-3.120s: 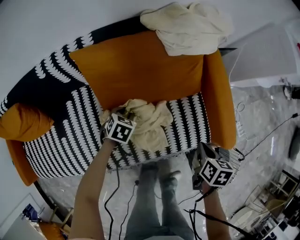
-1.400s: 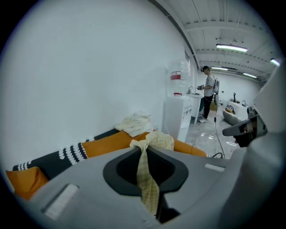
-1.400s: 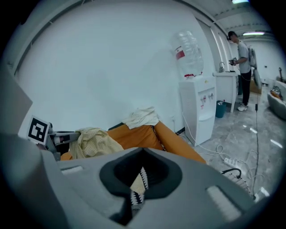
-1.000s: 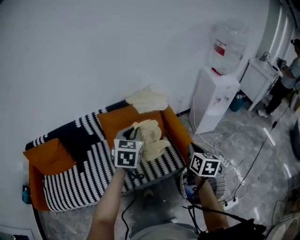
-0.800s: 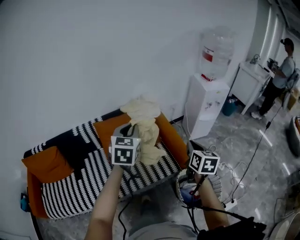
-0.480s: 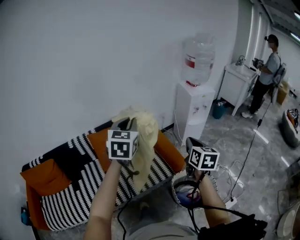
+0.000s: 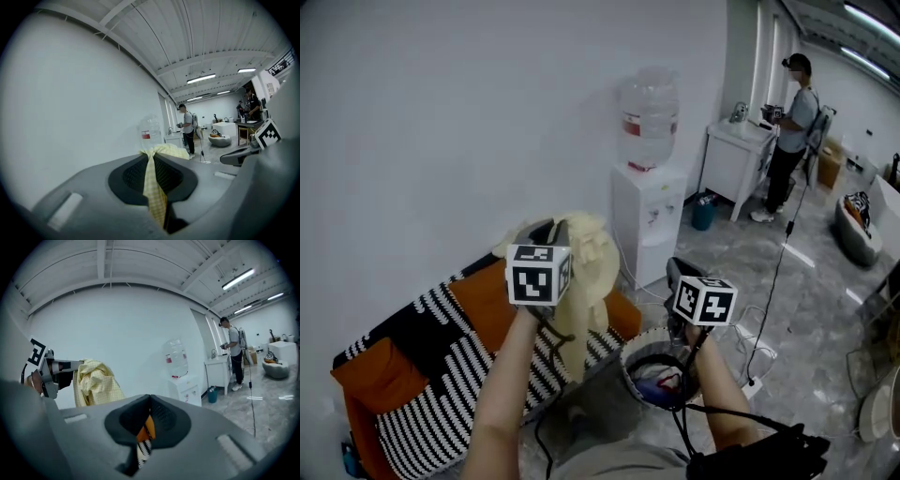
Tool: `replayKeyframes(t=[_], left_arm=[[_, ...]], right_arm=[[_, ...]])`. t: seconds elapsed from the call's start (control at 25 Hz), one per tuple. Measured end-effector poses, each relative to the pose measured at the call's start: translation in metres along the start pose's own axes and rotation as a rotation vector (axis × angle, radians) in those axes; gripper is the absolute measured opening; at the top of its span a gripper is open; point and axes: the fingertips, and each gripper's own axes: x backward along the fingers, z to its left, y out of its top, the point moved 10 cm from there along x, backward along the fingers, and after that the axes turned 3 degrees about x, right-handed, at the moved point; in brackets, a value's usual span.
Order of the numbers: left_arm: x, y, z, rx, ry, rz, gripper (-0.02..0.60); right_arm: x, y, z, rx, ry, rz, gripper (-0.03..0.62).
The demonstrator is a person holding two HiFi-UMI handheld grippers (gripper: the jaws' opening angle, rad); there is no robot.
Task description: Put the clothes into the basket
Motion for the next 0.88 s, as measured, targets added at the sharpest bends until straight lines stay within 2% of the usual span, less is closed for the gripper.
replayKeyframes(t=[0.2,0.4,0.68,0.88], left_arm=[[-0.002,0.01,-0.035,-0.006,-0.044,-0.009,0.034],[-0.009,0.017,-0.072,0.019,-0.092,-0.007,0.034],[-0.022,0.04,-0.133,-0.026,-0.256,-0.013,0.034],[-0.037,0.046,-0.172,-0.016,-0.349,-0.026,0.034]], right_arm=[[0.035,0.006,-0.026,-0.038,-0.032,-0.037,0.003],[0.069,0.002,-0.049,-0.048,-0.063,-0.01,0.003],[0.121,0.002,-0.084,-0.067,-0.185,-0.026,0.003],[0.156,0.003,-0.111,-0.1,-0.269,-0.078,0.003]])
